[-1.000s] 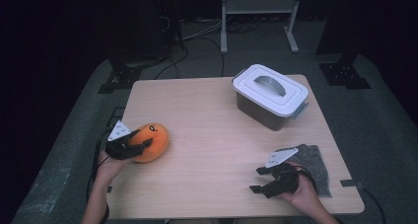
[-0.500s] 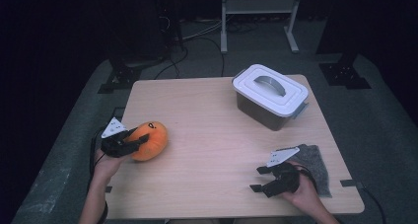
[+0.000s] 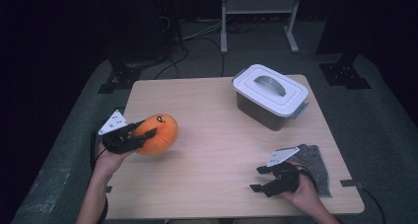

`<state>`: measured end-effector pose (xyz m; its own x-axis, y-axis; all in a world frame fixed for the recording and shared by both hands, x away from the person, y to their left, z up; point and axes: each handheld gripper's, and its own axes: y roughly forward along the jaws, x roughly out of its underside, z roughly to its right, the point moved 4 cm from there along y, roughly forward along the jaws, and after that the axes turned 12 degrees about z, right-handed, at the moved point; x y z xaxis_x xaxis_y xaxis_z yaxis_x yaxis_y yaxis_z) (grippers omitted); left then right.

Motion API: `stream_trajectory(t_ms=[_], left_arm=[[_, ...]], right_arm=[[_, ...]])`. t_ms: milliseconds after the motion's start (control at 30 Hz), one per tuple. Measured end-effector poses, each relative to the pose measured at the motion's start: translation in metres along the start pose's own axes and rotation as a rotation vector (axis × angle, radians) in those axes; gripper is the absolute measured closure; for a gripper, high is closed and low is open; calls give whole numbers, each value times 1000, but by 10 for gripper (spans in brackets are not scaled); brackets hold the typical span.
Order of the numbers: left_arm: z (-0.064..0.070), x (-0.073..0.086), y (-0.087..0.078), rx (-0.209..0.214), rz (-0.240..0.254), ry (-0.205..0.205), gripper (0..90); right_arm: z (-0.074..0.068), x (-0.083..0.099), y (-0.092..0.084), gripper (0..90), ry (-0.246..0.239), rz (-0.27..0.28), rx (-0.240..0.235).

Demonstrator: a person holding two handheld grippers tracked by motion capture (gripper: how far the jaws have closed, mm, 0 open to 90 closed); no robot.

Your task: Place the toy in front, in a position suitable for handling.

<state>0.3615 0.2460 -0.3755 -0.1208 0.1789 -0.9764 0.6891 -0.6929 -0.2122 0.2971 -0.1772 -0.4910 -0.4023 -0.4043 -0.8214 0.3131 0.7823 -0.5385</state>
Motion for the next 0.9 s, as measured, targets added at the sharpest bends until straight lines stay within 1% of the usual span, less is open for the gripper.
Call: stream_trajectory(t_ms=[33, 67, 100, 133, 167, 200, 233, 367, 400, 433, 467, 533, 567, 667, 700, 733, 900], left_arm=[[4, -3, 2, 12, 7, 5, 516], [4, -3, 2, 12, 7, 5, 516], [11, -10, 5, 34, 19, 14, 516], [11, -10, 5, 34, 19, 14, 516], [18, -15, 10, 58, 31, 17, 516], [18, -15, 10, 58, 31, 17, 516], [25, -20, 14, 81, 38, 24, 516], [40, -26, 22, 129, 56, 30, 517], [40, -26, 22, 129, 56, 30, 516], [46, -28, 27, 150, 58, 29, 516], [49, -28, 30, 169, 54, 30, 516], [55, -27, 35, 187, 53, 23, 516], [59, -25, 39, 203, 47, 23, 516], [68, -22, 48, 232, 40, 23, 516], [72, -20, 52, 245, 38, 17, 516], [75, -19, 54, 254, 37, 22, 516], [94, -15, 69, 305, 32, 24, 516]], right_arm=[[0, 0, 0, 263, 1, 1, 0], [0, 0, 0, 263, 1, 1, 0], [0, 0, -1, 263, 0, 4, 0], [0, 0, -1, 263, 0, 4, 0], [0, 0, -1, 263, 2, 6, 1], [0, 0, -1, 263, 2, 6, 1], [0, 0, -2, 263, 0, 7, 2], [0, -1, -3, 263, 1, 9, 3], [0, -1, -3, 263, 1, 9, 3], [1, -1, -3, 263, -1, 11, 3], [1, -1, -3, 263, -2, 12, 3], [1, -1, -4, 263, -2, 12, 4], [1, -1, -4, 263, -2, 12, 5], [1, -1, -5, 263, -4, 14, 8], [1, -1, -6, 263, -4, 14, 9], [1, -1, -6, 263, -6, 17, 12], [3, -2, -10, 263, -2, 26, 23]])
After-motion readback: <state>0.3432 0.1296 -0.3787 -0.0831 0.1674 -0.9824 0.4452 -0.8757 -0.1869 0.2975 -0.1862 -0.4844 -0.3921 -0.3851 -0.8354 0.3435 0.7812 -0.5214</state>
